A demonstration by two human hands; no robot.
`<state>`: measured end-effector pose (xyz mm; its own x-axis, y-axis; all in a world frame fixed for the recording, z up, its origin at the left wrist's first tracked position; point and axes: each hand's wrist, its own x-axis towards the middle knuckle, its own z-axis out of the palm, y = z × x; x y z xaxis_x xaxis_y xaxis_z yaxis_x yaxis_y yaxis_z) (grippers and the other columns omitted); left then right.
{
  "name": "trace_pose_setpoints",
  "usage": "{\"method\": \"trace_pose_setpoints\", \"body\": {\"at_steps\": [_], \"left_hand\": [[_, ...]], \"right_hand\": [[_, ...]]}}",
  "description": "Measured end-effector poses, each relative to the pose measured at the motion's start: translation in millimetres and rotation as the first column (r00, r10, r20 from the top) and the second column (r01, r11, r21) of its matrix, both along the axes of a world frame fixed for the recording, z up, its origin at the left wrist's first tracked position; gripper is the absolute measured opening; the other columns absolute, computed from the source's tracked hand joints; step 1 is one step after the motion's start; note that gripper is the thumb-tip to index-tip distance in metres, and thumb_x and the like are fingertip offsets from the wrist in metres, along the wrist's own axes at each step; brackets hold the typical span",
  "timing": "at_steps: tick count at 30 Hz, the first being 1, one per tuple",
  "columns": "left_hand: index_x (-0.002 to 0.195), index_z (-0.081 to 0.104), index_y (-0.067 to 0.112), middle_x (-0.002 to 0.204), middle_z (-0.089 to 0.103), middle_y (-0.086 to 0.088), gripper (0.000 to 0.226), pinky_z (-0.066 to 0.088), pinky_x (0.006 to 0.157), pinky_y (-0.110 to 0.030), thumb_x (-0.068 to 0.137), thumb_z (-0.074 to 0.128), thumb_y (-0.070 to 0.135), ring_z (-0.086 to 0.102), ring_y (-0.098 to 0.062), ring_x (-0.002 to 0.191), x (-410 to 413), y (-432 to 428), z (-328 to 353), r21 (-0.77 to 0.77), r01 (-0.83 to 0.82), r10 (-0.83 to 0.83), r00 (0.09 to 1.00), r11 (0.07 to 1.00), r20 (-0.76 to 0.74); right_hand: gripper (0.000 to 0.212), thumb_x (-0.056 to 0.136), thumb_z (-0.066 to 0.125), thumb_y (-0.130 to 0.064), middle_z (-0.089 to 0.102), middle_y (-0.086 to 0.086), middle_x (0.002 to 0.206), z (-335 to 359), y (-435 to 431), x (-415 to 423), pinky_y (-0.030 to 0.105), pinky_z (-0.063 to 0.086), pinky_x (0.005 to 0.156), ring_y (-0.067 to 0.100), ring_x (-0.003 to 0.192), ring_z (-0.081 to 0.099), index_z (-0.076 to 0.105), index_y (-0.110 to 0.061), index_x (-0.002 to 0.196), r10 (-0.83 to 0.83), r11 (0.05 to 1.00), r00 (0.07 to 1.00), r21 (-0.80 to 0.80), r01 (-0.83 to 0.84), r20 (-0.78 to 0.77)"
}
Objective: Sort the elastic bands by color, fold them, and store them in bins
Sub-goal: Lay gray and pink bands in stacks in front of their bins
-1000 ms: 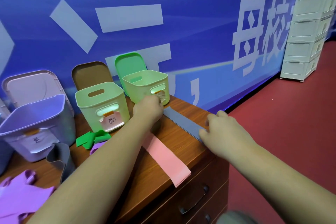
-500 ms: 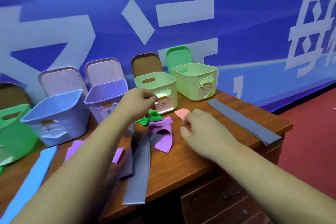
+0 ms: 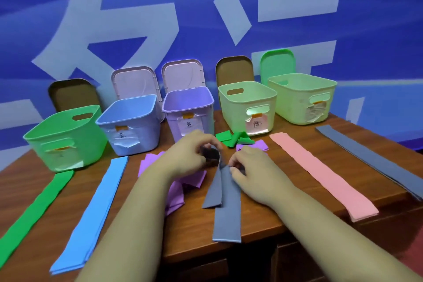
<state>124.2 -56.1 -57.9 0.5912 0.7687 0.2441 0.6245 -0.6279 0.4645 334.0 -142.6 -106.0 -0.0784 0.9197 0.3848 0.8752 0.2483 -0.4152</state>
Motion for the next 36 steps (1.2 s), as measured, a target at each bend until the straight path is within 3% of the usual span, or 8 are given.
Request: {"method": "trace_pose_setpoints", "body": {"at_steps": [5, 9, 14, 16, 19, 22, 28, 36], "left_hand": [[0.111, 0.071, 0.036, 0.119, 0.056, 0.0, 0.052, 0.044, 0.102, -0.018, 0.079, 0.07, -0.005, 0.058, -0.009, 0.115, -0.9, -16.7, 11.3, -0.118, 0.295, -0.303, 0.952, 0.948, -0.053], [0.096, 0.078, 0.031, 0.116, 0.052, 0.002, 0.03, 0.047, 0.095, -0.024, 0.079, 0.081, 0.007, 0.055, -0.01, 0.11, 0.2, -19.0, 7.7, -0.109, 0.293, -0.304, 0.947, 0.95, -0.105], [0.094, 0.072, 0.026, 0.109, 0.067, 0.008, 0.013, 0.053, 0.092, -0.036, 0.089, 0.083, 0.022, 0.063, -0.008, 0.1, -3.6, -19.1, 12.3, -0.044, 0.266, -0.253, 0.95, 0.963, 0.184], [0.095, 0.068, 0.023, 0.092, 0.067, 0.013, 0.012, 0.049, 0.079, -0.027, 0.094, 0.078, 0.017, 0.057, -0.005, 0.083, -0.8, -19.9, 13.6, -0.052, 0.205, -0.17, 0.907, 0.977, 0.385], [0.096, 0.066, 0.02, 0.087, 0.063, 0.016, 0.011, 0.045, 0.077, -0.02, 0.096, 0.074, 0.013, 0.056, -0.006, 0.084, 7.0, -19.9, 11.2, -0.051, 0.143, -0.09, 0.824, 0.988, 0.56], [0.097, 0.066, 0.014, 0.085, 0.063, 0.017, 0.009, 0.044, 0.079, -0.02, 0.096, 0.074, 0.009, 0.056, -0.006, 0.082, 16.7, -23.1, 6.6, -0.085, 0.158, -0.076, 0.798, 0.984, 0.598], [0.109, 0.069, 0.024, 0.087, 0.063, 0.012, 0.017, 0.045, 0.08, -0.028, 0.095, 0.075, 0.018, 0.054, -0.008, 0.083, 26.3, -29.1, 3.8, -0.097, 0.181, -0.1, 0.833, 0.979, 0.545], [0.103, 0.075, 0.021, 0.101, 0.07, -0.002, 0.009, 0.054, 0.088, -0.053, 0.095, 0.076, 0.018, 0.065, -0.029, 0.096, 40.5, -35.7, 16.4, 0.018, 0.165, -0.145, 0.8, 0.986, 0.582]], "right_hand": [[0.01, 0.095, 0.06, -0.027, 0.054, -0.015, 0.09, -5.5, 8.5, 5.6, 0.035, 0.047, 0.085, 0.013, 0.094, 0.052, 0.069, -0.031, 0.092, -0.028, 1.0, 0.998, 0.004, 0.028, -0.054], [0.01, 0.096, 0.059, -0.03, 0.057, -0.016, 0.092, -8.4, 9.7, 6.9, 0.033, 0.047, 0.083, 0.013, 0.097, 0.054, 0.068, -0.033, 0.091, -0.03, 0.999, 0.998, -0.021, 0.029, -0.056], [0.01, 0.096, 0.062, -0.027, 0.058, -0.014, 0.099, -8.2, 10.9, 8.4, 0.03, 0.043, 0.078, 0.014, 0.099, 0.056, 0.069, -0.031, 0.102, -0.02, 0.999, 0.997, -0.039, 0.017, -0.071], [0.02, 0.095, 0.065, -0.028, 0.059, -0.012, 0.111, -5.6, 8.9, 8.7, 0.026, 0.046, 0.085, 0.009, 0.105, 0.057, 0.068, -0.032, 0.114, -0.004, 1.0, 0.992, -0.031, 0.0, -0.129], [0.04, 0.092, 0.07, -0.044, 0.053, -0.016, 0.126, -1.2, 1.1, 6.9, 0.021, 0.045, 0.099, 0.0, 0.12, 0.052, 0.061, -0.037, 0.13, 0.099, 0.995, 0.979, -0.011, -0.103, -0.178], [0.009, 0.096, 0.07, -0.044, 0.053, -0.021, 0.102, 4.9, -7.8, 1.6, 0.009, 0.04, 0.083, -0.006, 0.102, 0.054, 0.061, -0.044, 0.098, 0.124, 0.992, 0.956, 0.053, -0.114, -0.266], [0.043, 0.107, 0.058, -0.032, 0.056, -0.016, 0.083, 7.1, -8.9, 0.7, 0.011, 0.036, 0.065, -0.004, 0.084, 0.058, 0.054, -0.035, 0.064, 0.08, 0.996, 0.944, 0.067, -0.062, -0.32], [0.025, 0.105, 0.059, -0.036, 0.059, -0.026, 0.092, 14.6, -13.2, -1.2, 0.01, 0.04, 0.069, -0.004, 0.087, 0.058, 0.061, -0.043, 0.081, 0.119, 0.992, 0.927, 0.07, -0.1, -0.357]]}}
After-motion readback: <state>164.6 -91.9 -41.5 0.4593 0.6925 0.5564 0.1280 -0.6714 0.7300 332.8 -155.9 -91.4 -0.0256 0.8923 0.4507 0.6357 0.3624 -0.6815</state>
